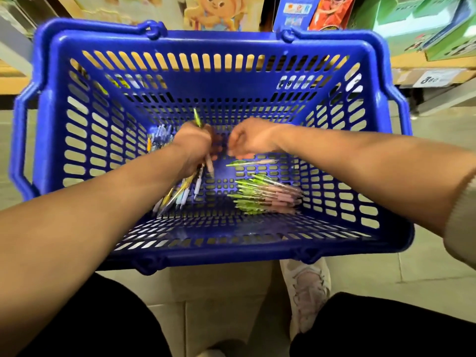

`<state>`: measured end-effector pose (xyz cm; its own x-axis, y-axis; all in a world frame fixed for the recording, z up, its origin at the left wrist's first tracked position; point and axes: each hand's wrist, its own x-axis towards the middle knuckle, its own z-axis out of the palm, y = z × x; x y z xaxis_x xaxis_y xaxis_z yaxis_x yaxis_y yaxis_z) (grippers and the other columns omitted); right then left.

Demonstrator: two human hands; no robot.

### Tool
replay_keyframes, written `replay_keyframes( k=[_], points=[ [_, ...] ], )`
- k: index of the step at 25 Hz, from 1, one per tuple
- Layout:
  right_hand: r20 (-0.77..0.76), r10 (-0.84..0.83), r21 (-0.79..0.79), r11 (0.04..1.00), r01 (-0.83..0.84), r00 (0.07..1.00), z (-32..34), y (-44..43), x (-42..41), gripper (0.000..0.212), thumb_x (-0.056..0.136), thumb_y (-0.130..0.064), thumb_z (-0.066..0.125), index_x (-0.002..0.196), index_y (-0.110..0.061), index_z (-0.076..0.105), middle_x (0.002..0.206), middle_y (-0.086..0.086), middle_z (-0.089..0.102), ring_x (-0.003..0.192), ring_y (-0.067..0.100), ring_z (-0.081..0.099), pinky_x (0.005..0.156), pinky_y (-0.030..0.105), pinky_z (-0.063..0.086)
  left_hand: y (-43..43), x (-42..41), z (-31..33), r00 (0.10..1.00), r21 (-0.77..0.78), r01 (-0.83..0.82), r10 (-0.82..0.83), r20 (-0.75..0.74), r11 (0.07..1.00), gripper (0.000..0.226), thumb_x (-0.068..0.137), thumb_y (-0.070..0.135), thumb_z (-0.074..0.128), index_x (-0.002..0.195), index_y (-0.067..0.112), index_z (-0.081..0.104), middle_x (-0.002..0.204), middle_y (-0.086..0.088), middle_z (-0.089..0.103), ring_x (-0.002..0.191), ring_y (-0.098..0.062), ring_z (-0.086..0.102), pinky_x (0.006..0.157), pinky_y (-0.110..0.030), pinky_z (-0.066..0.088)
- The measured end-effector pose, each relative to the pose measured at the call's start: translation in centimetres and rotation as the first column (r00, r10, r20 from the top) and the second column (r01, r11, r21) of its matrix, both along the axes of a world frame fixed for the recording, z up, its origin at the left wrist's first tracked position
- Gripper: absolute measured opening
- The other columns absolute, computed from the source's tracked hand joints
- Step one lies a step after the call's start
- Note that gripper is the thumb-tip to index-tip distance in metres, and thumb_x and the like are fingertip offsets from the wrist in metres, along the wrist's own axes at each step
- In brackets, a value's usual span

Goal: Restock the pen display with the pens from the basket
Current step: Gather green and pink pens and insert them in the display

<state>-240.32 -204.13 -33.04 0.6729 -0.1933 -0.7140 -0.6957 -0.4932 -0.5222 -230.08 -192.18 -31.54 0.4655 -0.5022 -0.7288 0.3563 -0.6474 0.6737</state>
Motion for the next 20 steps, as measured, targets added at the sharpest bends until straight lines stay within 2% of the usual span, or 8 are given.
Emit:
replay_keyframes(
  k=[1, 3, 6, 8, 13, 15, 18, 20],
  points=[
    [-0.152, 0.185, -0.232, 0.948, -0.217, 0.971, -0.8, -0.1, -0.5, 0.020, 0.095, -0.029, 0.068, 0.113, -0.020, 0.068, 0.106, -0.001, 0.071, 0.103, 0.020, 0.068, 0.087, 0.026, 0.053, 0.3, 0.1, -0.1, 1.000, 0.025, 0.018, -0.018, -0.004, 1.000, 0.014, 0.106, 0.008, 0.046, 0.100, 0.004, 0.057, 0.095, -0.014, 0.066, 0.068, -0.022, 0.061, 0.060, -0.035, 0.048],
    [-0.339, 0.327, -0.405, 0.795, -0.451, 0.882, -2.1, 0.7, -2.1, 0.026, 0.097, -0.017, 0.062, 0.123, -0.015, 0.064, 0.103, 0.002, 0.065, 0.094, 0.023, 0.063, 0.079, 0.029, 0.052, 0.8, 0.4, 0.1, 0.997, 0.084, 0.077, -0.076, -0.015, 0.994, 0.020, 0.106, 0.005, 0.044, 0.094, 0.005, 0.060, 0.089, -0.012, 0.068, 0.061, -0.017, 0.053, 0.053, -0.028, 0.037],
    [-0.332, 0.273, -0.416, 0.817, -0.400, 0.903, -3.7, 1.6, -3.8, 0.029, 0.094, 0.004, 0.055, 0.119, -0.010, 0.061, 0.076, 0.000, 0.050, 0.075, 0.023, 0.058, 0.064, 0.028, 0.047, 0.7, 0.5, 0.6, 0.996, 0.105, 0.086, -0.083, -0.029, 0.991, 0.019, 0.108, 0.014, 0.043, 0.108, 0.003, 0.058, 0.087, -0.011, 0.067, 0.055, -0.015, 0.041, 0.051, -0.028, 0.030],
    [-0.266, 0.218, -0.428, 0.846, -0.317, 0.939, -3.4, 1.2, -3.6, 0.020, 0.097, -0.004, 0.057, 0.113, -0.013, 0.063, 0.081, 0.002, 0.058, 0.072, 0.022, 0.060, 0.059, 0.027, 0.045, 0.3, 0.3, 0.9, 0.996, 0.088, 0.043, -0.036, -0.079, 0.995, 0.025, 0.111, 0.024, 0.039, 0.110, 0.005, 0.055, 0.086, -0.011, 0.064, 0.057, -0.016, 0.046, 0.052, -0.027, 0.035],
    [0.179, -0.221, -0.100, 0.965, 0.242, 0.959, -1.2, 1.0, 0.4, 0.014, 0.089, -0.036, 0.069, 0.081, -0.025, 0.066, 0.070, -0.007, 0.073, 0.064, 0.007, 0.067, 0.060, 0.018, 0.046, -0.1, -0.1, 1.0, 0.989, 0.029, 0.000, 0.004, -0.146, 1.000, 0.030, 0.112, 0.034, 0.035, 0.117, 0.010, 0.051, 0.092, -0.012, 0.063, 0.063, -0.022, 0.055, 0.059, -0.038, 0.050],
    [0.265, -0.225, 0.020, 0.973, 0.228, 0.937, -0.2, 2.0, 1.5, 0.015, 0.084, -0.028, 0.072, 0.073, -0.026, 0.063, 0.066, -0.007, 0.071, 0.063, 0.008, 0.069, 0.060, 0.024, 0.053, -0.1, -0.1, 1.2, 0.983, -0.021, -0.032, 0.027, -0.181, 0.999, 0.027, 0.112, 0.033, 0.034, 0.112, 0.012, 0.051, 0.076, -0.004, 0.069, 0.058, -0.024, 0.059, 0.056, -0.035, 0.052],
    [0.251, -0.221, 0.248, 0.956, 0.158, 0.942, -0.1, 1.8, 1.3, 0.007, 0.090, -0.025, 0.074, 0.090, -0.027, 0.068, 0.082, -0.004, 0.074, 0.081, 0.016, 0.073, 0.077, 0.031, 0.061, 0.1, 0.7, 0.9, 0.998, 0.005, -0.044, 0.044, -0.051, 0.999, 0.019, 0.112, 0.030, 0.035, 0.113, 0.014, 0.045, 0.095, -0.012, 0.069, 0.077, -0.030, 0.065, 0.069, -0.043, 0.053],
    [0.058, 0.064, 0.003, 0.998, -0.064, 0.996, -0.6, 1.0, 0.7, 0.019, 0.095, -0.036, 0.067, 0.107, -0.021, 0.070, 0.101, 0.000, 0.074, 0.096, 0.021, 0.072, 0.084, 0.032, 0.058, 0.6, 1.6, 0.8, 0.998, 0.028, -0.055, 0.055, -0.001, 0.998, 0.019, 0.112, 0.028, 0.035, 0.104, 0.014, 0.045, 0.091, -0.011, 0.064, 0.075, -0.025, 0.060, 0.066, -0.039, 0.050]
  ],
)
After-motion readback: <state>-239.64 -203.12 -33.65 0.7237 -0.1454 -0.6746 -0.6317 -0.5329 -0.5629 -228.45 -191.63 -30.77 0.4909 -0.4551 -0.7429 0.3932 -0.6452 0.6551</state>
